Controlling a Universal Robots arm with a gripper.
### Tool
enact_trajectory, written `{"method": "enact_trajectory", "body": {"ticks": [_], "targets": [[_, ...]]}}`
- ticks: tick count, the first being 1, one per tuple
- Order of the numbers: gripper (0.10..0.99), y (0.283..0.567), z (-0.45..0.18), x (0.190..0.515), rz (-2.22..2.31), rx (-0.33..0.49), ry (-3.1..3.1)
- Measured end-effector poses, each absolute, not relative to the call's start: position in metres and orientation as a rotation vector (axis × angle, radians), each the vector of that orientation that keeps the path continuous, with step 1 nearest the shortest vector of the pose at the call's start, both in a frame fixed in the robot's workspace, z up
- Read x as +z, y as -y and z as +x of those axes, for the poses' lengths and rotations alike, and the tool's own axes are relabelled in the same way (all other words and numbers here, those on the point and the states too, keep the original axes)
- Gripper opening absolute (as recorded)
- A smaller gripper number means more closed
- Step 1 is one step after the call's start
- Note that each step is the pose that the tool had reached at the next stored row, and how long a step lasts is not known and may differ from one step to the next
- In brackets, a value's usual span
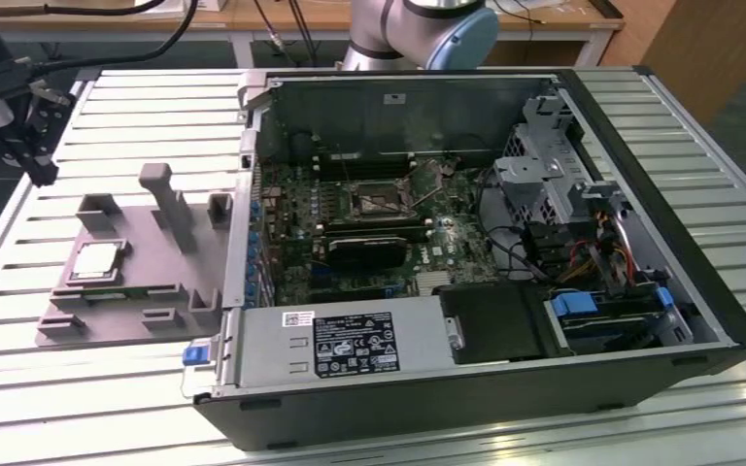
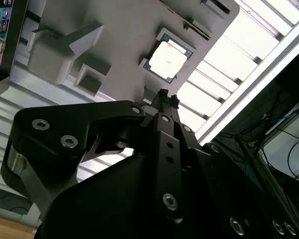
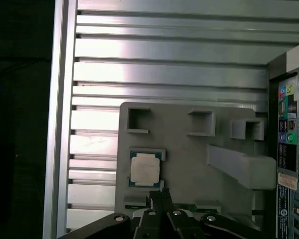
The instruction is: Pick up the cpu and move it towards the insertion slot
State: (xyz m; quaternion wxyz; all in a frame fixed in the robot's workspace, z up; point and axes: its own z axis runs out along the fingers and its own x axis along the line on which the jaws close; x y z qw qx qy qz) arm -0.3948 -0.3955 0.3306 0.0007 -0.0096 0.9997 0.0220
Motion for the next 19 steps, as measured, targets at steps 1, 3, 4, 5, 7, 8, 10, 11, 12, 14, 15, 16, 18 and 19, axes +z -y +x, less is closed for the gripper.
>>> {"method": "enact_trajectory", "body": {"ticks": [1,3,4,5,7,8,10,11,12,14,15,16,18,19], "targets": [[0.102,0.396,-0.395,0.329,-0.030,0.069,-3.139],[0.102,0.398,-0.396,0.325,-0.030,0.069,-3.139],[0.102,0.399,-0.396,0.323,-0.030,0.069,-3.139],[0.102,0.400,-0.396,0.322,-0.030,0.069,-3.139],[0.102,0.402,-0.396,0.318,-0.030,0.069,-3.139],[0.102,0.403,-0.397,0.316,-0.030,0.069,-3.139],[0.102,0.404,-0.397,0.312,-0.030,0.069,-3.139],[0.102,0.404,-0.397,0.311,-0.030,0.069,-3.139],[0.102,0.405,-0.397,0.309,-0.030,0.069,-3.139],[0.102,0.406,-0.397,0.305,-0.030,0.070,-3.139],[0.102,0.406,-0.397,0.303,-0.030,0.070,-3.139],[0.102,0.407,-0.397,0.301,-0.030,0.070,-3.139],[0.102,0.407,-0.397,0.298,-0.030,0.070,-3.139],[0.102,0.407,-0.397,0.296,-0.030,0.070,-3.139]]}}
